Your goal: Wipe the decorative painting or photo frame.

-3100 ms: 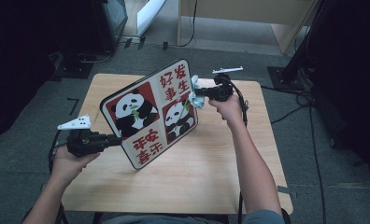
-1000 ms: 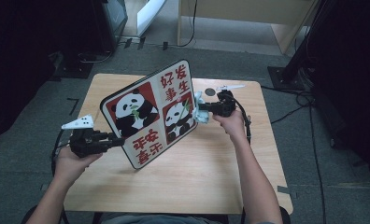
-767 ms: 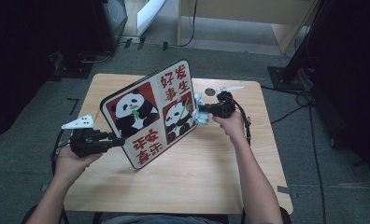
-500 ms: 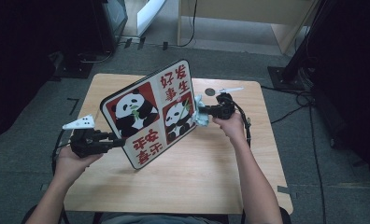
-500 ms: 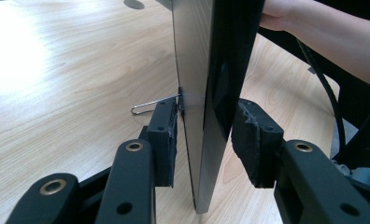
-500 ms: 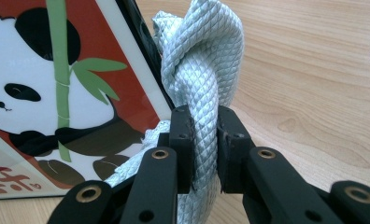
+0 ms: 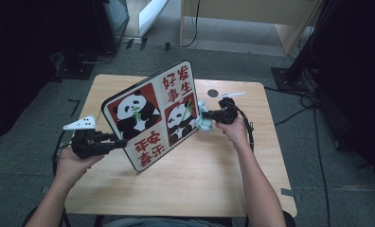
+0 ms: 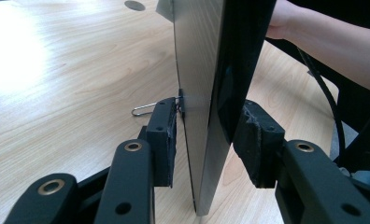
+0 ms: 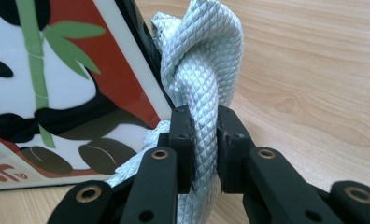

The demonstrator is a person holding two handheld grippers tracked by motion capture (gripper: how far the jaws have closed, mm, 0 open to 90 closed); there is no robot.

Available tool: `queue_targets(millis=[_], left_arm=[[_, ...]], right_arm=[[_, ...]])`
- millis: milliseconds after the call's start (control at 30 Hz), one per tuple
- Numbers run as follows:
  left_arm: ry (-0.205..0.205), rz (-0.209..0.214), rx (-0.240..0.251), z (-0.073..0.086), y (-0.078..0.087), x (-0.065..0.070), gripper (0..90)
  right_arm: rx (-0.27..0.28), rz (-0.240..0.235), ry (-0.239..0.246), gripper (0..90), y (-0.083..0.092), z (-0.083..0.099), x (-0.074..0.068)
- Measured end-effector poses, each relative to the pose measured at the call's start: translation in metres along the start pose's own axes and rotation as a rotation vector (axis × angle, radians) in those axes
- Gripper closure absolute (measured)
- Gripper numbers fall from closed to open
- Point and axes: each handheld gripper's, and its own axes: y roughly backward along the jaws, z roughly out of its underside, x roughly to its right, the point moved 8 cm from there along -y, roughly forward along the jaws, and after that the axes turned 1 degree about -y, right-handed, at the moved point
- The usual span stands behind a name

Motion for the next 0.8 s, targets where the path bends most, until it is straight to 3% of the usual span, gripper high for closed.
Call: queue_targets(millis=[433, 800], left_arm=[[-0.013, 0.009, -0.011, -0.002, -0.005, 0.0, 59.8], [-0.004, 0.011, -0.011, -0.004, -0.004, 0.001, 66.2]], right_arm=[[-0.017, 0.011, -0.018, 79.1, -0.005, 0.012, 0.003], [-0.014, 0.027, -0.021, 79.1, -0.008, 0.018, 0.005]])
